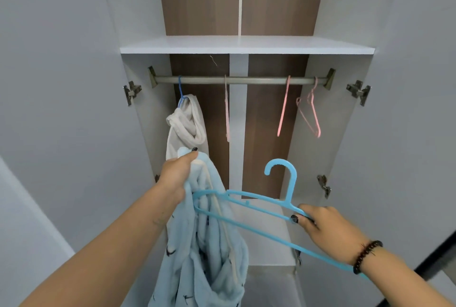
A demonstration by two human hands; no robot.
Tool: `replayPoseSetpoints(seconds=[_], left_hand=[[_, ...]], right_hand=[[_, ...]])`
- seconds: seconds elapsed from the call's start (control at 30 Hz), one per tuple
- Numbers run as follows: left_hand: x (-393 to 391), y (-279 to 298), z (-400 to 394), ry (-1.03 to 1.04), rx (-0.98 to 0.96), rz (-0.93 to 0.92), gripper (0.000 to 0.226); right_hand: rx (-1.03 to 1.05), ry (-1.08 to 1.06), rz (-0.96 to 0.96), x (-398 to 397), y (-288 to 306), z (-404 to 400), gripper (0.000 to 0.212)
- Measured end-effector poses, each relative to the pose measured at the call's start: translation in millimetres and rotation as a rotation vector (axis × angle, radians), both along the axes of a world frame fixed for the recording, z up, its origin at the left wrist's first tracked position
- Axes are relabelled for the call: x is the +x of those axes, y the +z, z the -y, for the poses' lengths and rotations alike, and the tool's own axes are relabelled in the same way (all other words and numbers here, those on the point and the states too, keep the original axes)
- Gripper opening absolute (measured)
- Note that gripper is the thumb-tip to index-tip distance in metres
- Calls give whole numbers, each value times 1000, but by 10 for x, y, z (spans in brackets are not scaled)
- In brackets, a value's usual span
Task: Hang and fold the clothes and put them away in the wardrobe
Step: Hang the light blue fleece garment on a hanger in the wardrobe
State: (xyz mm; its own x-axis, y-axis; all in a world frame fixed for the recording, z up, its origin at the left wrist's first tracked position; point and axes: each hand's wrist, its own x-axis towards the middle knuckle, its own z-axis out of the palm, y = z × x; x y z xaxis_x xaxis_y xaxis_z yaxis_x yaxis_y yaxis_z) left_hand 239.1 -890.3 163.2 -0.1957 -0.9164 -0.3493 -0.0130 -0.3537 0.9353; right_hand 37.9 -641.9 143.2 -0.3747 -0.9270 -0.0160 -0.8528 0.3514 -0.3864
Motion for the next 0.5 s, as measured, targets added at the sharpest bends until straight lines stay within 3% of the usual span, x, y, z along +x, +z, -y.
replayPoseSetpoints(seconds=[0.33,0.5], left_hand=[[-47,251,-209,81,-125,37,38],[31,391,-265,122,-133,-29,33]], right_hand=[[-21,54,-28,-273,405,-115,27],[-35,75,-78,-296,569,-139,28]])
